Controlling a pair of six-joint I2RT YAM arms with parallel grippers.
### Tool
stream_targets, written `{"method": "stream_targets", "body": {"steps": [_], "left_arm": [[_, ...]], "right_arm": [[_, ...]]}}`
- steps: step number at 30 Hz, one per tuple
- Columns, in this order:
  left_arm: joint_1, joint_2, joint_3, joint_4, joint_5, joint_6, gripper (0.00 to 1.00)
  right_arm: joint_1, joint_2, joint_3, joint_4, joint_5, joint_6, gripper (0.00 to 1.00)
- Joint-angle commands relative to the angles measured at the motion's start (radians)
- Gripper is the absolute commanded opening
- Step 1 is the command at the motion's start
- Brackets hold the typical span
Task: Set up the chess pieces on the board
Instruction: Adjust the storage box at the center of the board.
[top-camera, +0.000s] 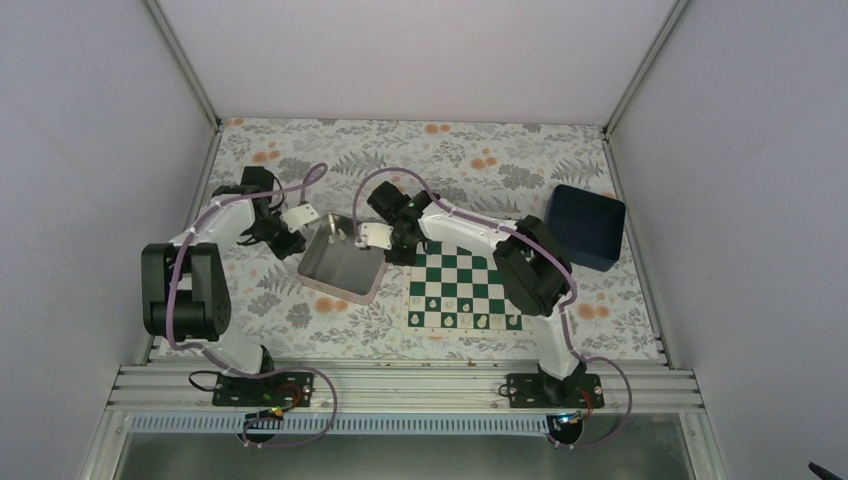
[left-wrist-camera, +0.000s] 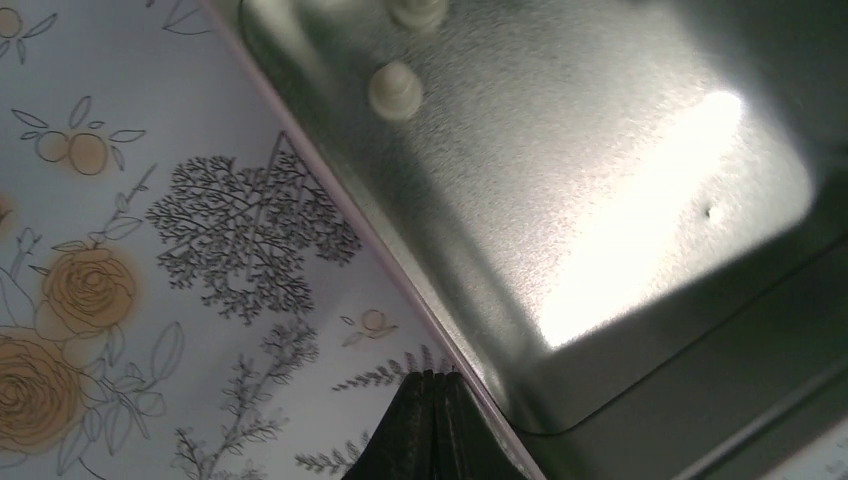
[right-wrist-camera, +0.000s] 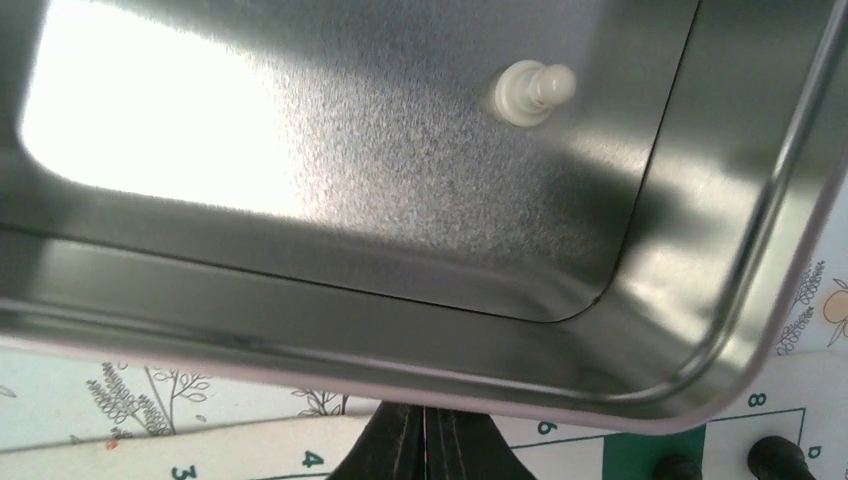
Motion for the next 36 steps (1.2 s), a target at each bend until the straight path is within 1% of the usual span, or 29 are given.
{"method": "stream_targets", "body": {"steps": [1,5,8,12,16,20,25,28,33,36], "left_arm": [[-0.012,-0.056,-0.024,-0.063,0.033,0.028,0.02],[-0.006,-0.084,0.005,-0.083,0.028,0.043,0.02],[0.013,-0.061,0.046,-0.044,-0.015,0.033,0.02],[0.053,0.055,0.161,0.017,-0.029,-0.012,0.02],[0.056,0.198,0.305,0.046,-0.007,-0.061,0.02],[0.054,0.306,0.434,0.049,0.054,-0.071,0.02],[0.052,0.418,0.543,0.010,0.148,-0.055,0.02],[0.046,0.462,0.572,0.002,0.191,-0.038,0.02],[0.025,0.535,0.614,-0.060,0.274,0.015,0.02],[0.013,0.566,0.610,-0.090,0.321,0.052,0.02]], "right_arm": [[-0.010,0.028,0.042,0.032,0.017,-0.012,0.04],[-0.044,0.018,0.068,0.054,0.045,-0.009,0.04],[-0.074,0.023,0.100,0.059,0.054,-0.011,0.04],[-0.099,0.052,0.141,0.054,0.064,-0.013,0.04],[-0.106,0.086,0.175,0.074,0.076,-0.016,0.04],[-0.106,0.119,0.214,0.100,0.079,-0.019,0.04],[-0.106,0.165,0.290,0.099,0.041,-0.022,0.04],[-0.105,0.190,0.325,0.094,0.026,-0.030,0.04],[-0.104,0.226,0.380,0.077,-0.018,-0.041,0.04],[-0.099,0.249,0.424,0.055,-0.050,-0.042,0.04]]}}
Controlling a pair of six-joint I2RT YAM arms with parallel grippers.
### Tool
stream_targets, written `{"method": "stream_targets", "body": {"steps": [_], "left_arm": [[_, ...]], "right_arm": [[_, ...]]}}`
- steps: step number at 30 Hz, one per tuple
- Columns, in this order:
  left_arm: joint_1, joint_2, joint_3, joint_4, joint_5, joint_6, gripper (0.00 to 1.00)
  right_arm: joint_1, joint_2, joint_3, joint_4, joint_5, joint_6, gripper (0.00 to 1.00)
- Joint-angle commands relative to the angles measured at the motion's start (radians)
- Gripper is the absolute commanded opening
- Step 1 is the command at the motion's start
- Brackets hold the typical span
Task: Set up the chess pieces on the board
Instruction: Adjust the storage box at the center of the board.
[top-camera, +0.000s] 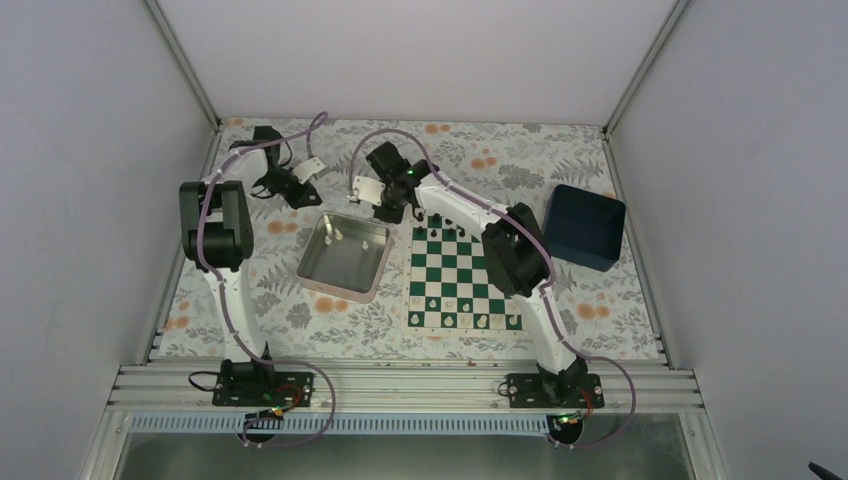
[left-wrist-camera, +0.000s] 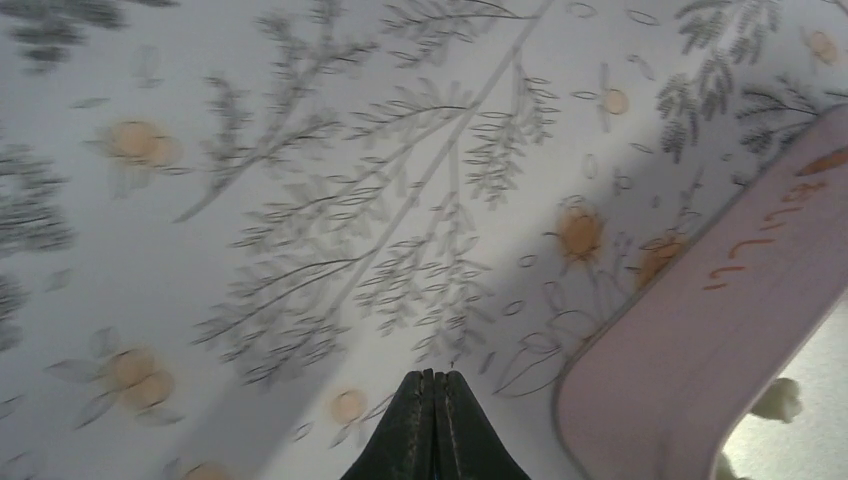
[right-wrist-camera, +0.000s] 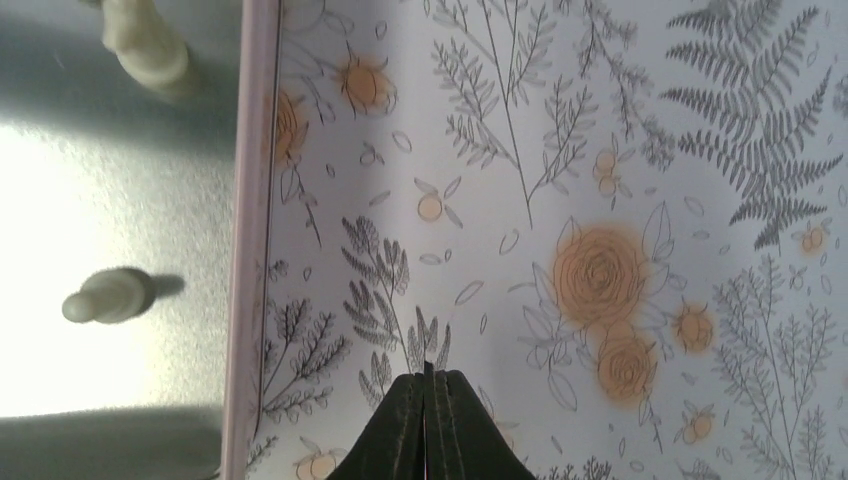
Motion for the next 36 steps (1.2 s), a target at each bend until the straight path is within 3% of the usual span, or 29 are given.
{"method": "stream_targets", "body": {"steps": [1,17,28,36], "left_arm": [[-0.022,0.044,0.014,-0.078,0.128,0.082,0.02],[-0.024,-0.075,-0.199,-0.146,0.179,0.232,0.02],[-0.018,-0.213,-0.423,-0.101,0.133,0.244,0.02],[-0.019,-0.252,-0.478,-0.077,0.125,0.227,0.02]], "right_arm": [[0.014,0.047,0.074,-0.026,-0.071,-0.013,0.04],[0.039,0.045,0.045,-0.081,-0.153,-0.044,0.04],[0.069,0.004,-0.008,-0.141,-0.184,-0.061,0.04],[0.092,-0.085,-0.102,-0.147,-0.192,-0.042,0.04]]}}
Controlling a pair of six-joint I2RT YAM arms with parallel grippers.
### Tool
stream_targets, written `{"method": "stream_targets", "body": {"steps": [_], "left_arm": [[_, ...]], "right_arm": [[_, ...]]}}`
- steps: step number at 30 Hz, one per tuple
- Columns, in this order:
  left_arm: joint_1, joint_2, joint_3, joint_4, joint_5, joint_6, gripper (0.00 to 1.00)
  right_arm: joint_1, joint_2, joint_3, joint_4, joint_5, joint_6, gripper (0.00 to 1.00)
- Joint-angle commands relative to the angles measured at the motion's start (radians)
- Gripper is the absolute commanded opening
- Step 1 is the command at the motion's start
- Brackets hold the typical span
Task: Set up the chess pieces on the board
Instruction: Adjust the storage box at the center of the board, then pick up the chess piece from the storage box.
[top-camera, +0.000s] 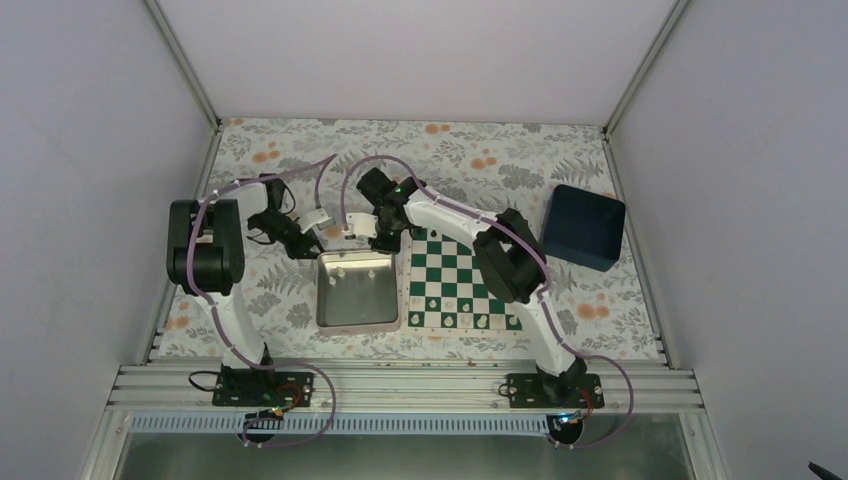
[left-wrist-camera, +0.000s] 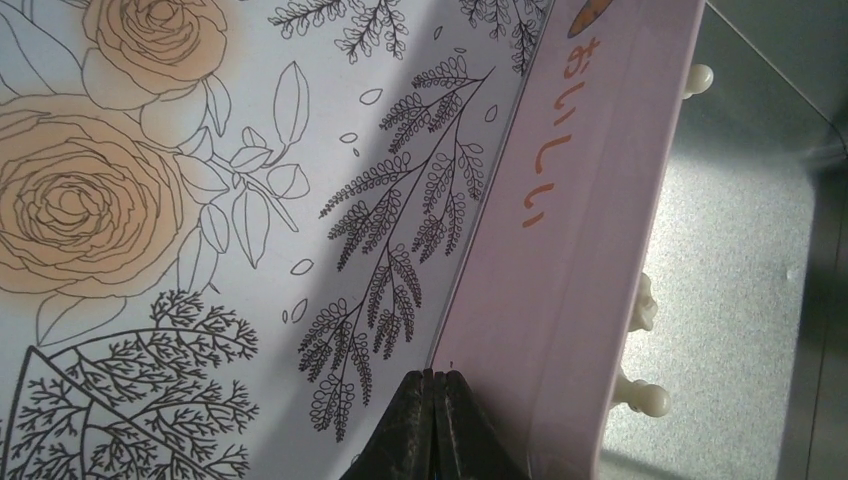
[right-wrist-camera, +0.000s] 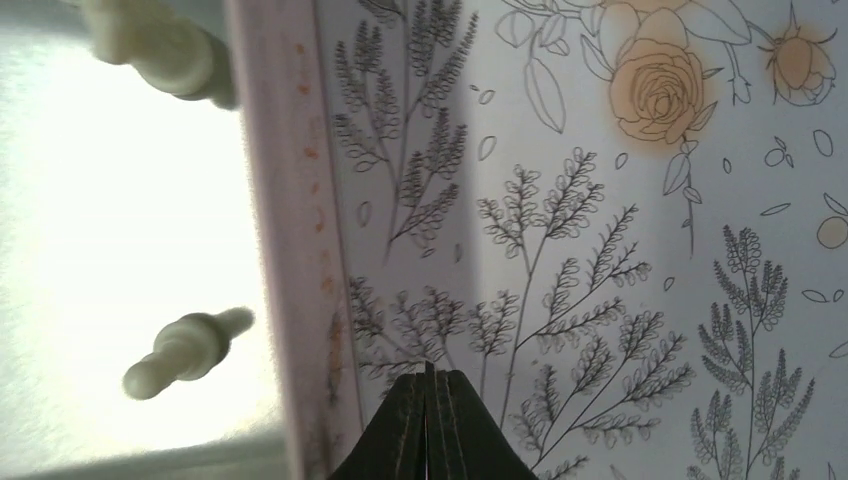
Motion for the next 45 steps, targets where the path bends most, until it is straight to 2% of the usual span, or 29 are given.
{"method": "stream_targets", "body": {"steps": [1,5,11,12,13,16,18,20,29,45], "left_arm": [[0.007,-0.044,-0.025,0.026,0.008,0.013,0.02],[0.020,-0.083,-0.044,0.079,-0.052,-0.035,0.02],[0.083,-0.164,-0.027,0.206,-0.206,-0.181,0.03],[0.094,-0.185,-0.029,0.228,-0.225,-0.205,0.13],[0.102,-0.207,-0.034,0.250,-0.237,-0.227,0.28],[0.107,-0.281,-0.082,0.332,-0.279,-0.276,0.64],[0.107,-0.322,-0.109,0.364,-0.282,-0.296,0.79],[0.106,-0.345,-0.120,0.373,-0.274,-0.315,0.98],[0.106,-0.402,-0.171,0.436,-0.277,-0.387,1.00],[0.108,-0.431,-0.208,0.472,-0.251,-0.429,1.00]], "right_arm": [[0.018,-0.103,-0.044,-0.008,-0.029,0.010,0.04],[0.026,-0.139,-0.066,0.007,-0.011,0.025,0.04],[0.029,-0.194,-0.053,-0.015,0.008,0.038,0.14],[0.034,-0.199,-0.048,-0.037,0.004,0.035,0.17],[0.038,-0.204,-0.045,-0.057,0.002,0.031,0.20],[0.062,-0.216,-0.047,-0.108,0.007,0.020,0.25],[0.077,-0.218,-0.051,-0.139,0.003,0.013,0.28],[0.092,-0.215,-0.059,-0.162,-0.004,0.008,0.30],[0.126,-0.181,-0.090,-0.148,-0.006,0.014,0.40],[0.131,-0.066,-0.029,-0.109,0.036,0.002,0.40]]}}
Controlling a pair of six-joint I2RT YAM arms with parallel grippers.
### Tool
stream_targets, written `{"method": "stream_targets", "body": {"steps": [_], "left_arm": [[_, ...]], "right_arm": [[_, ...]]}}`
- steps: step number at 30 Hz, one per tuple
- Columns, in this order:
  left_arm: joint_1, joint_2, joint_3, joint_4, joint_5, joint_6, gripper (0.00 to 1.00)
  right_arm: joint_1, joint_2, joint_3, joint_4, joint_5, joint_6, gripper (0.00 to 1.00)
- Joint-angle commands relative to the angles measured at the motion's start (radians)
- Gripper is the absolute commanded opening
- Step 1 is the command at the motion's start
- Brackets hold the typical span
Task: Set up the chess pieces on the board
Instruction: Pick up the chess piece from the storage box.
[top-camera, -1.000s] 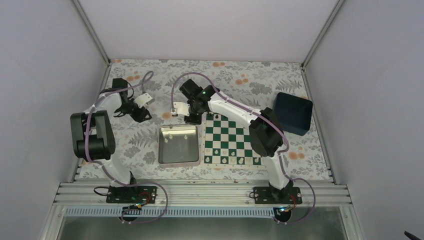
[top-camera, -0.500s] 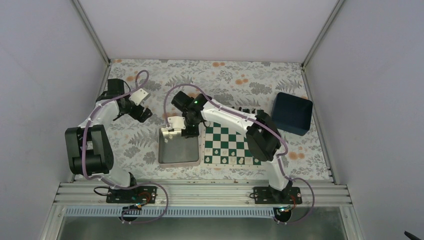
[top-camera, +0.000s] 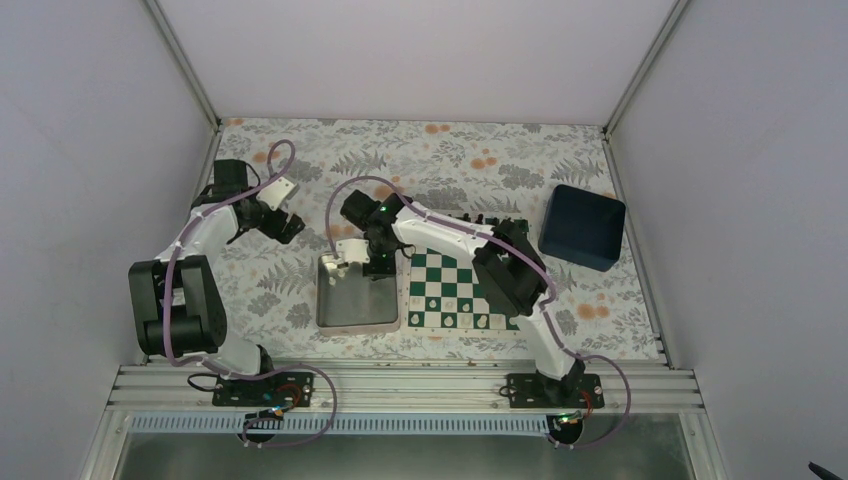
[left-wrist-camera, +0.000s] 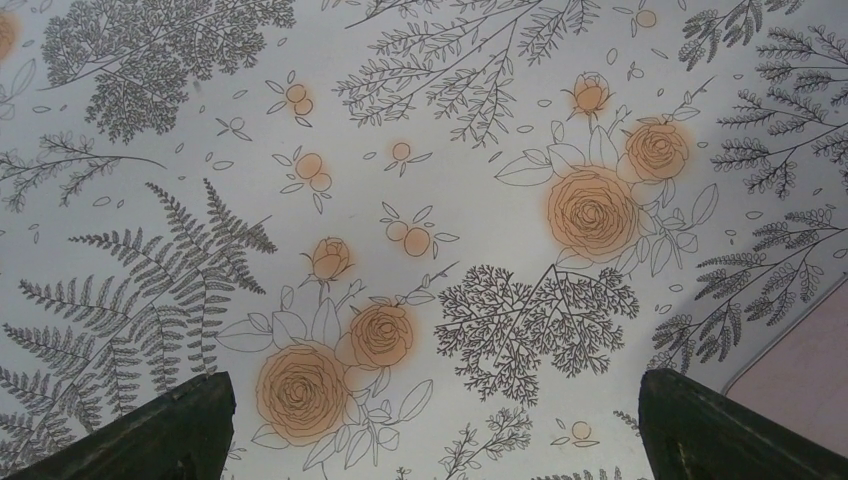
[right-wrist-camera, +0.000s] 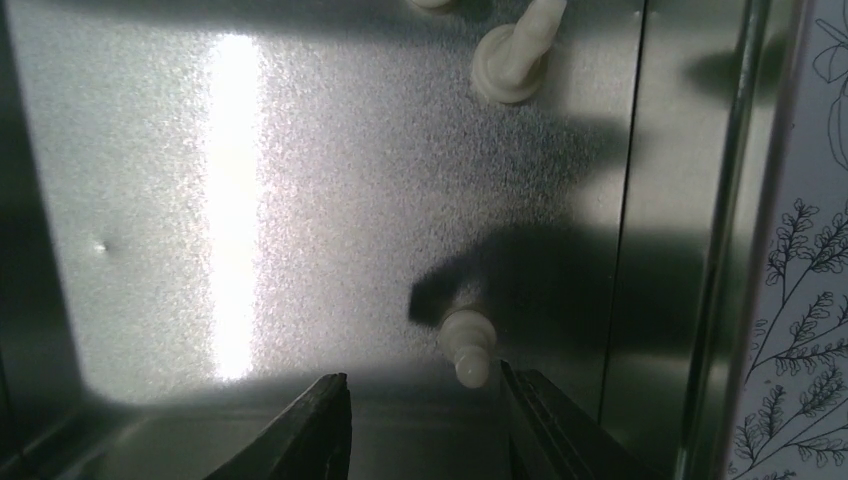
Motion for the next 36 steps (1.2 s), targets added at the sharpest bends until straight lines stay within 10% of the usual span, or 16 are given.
{"method": "stream_targets", "body": {"steps": [1,13,24,36], "left_arm": [[0.001,-0.021,-0.013,0.019,0.025,-0.017,1.00],[0.001,-0.033,-0.013,0.005,0.038,-0.007,1.00],[0.002,-0.047,-0.014,-0.009,0.047,-0.001,1.00],[0.002,-0.061,0.012,-0.010,0.074,-0.045,1.00]], "right_arm": [[0.004,0.030,0.043,0.025,0.023,-0.015,0.40],[0.004,0.076,0.056,0.034,0.040,-0.021,0.36],[0.004,0.065,0.054,0.048,0.038,-0.008,0.05],[-0.020,-0.227,-0.092,-0.025,0.032,0.006,0.04]]}}
